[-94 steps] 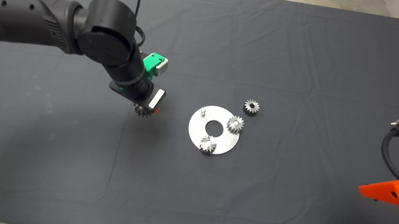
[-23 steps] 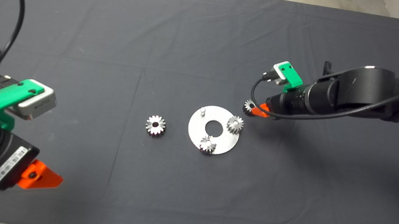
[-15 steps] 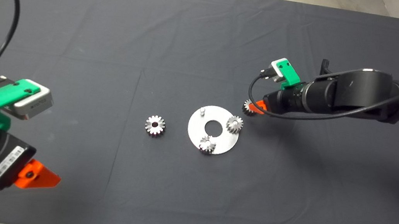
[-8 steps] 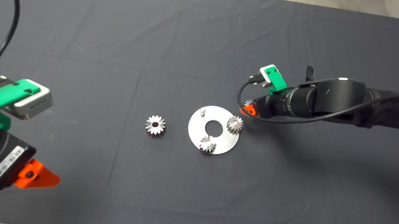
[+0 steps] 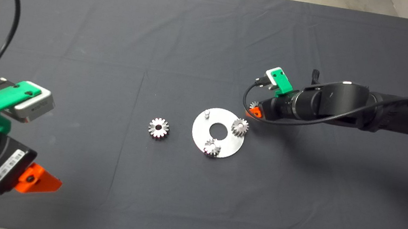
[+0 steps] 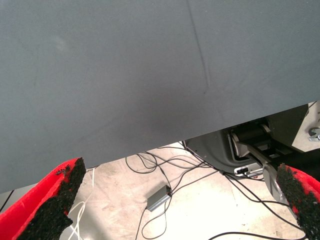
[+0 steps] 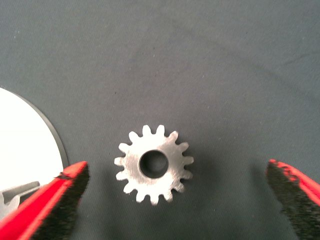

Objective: Remove an incorrectly installed larger gear and replace it with the correct smaller gear

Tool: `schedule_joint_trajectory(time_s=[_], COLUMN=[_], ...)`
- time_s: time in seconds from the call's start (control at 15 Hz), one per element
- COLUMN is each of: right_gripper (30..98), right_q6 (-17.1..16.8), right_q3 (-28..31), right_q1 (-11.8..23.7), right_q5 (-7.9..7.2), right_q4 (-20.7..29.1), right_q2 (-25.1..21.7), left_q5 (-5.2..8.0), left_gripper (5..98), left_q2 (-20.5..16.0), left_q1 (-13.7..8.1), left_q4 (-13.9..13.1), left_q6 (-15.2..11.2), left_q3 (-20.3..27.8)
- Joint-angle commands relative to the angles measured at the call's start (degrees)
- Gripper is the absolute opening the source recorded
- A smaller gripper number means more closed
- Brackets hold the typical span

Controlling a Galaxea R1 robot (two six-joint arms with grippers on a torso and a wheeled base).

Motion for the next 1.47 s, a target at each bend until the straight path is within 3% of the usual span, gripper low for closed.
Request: schedule_joint_trajectory(time_s=[0.0, 0.33, 0.47, 0.8, 1.4], right_gripper=[92.3, 84.8, 84.4, 74.9, 65.2], right_q6=[-0.2, -0.1, -0.2, -0.1, -0.1], right_q3=[-1.1, -1.6, -2.1, -2.2, -2.3], right_q1=[0.2, -1.3, -1.4, -1.4, -1.5], right_q5=[0.56, 0.56, 0.56, 0.56, 0.56], right_q4=[-2.0, -5.0, -5.0, -5.0, -5.0], right_q2=[0.7, 1.6, 1.9, 2.0, 1.9], left_q5=[0.14, 0.14, 0.14, 0.14, 0.14], left_gripper=[97.6, 97.6, 97.6, 97.6, 97.6], left_q2=[-0.1, -0.1, -0.2, -0.4, -0.7], left_q1=[-0.9, -0.9, -0.9, -0.9, -0.9], left_q4=[-1.0, -1.0, -1.1, -1.1, -1.1], left_q6=[0.0, 0.0, 0.0, 0.0, 0.0], left_q3=[0.7, 0.7, 0.7, 0.7, 0.7])
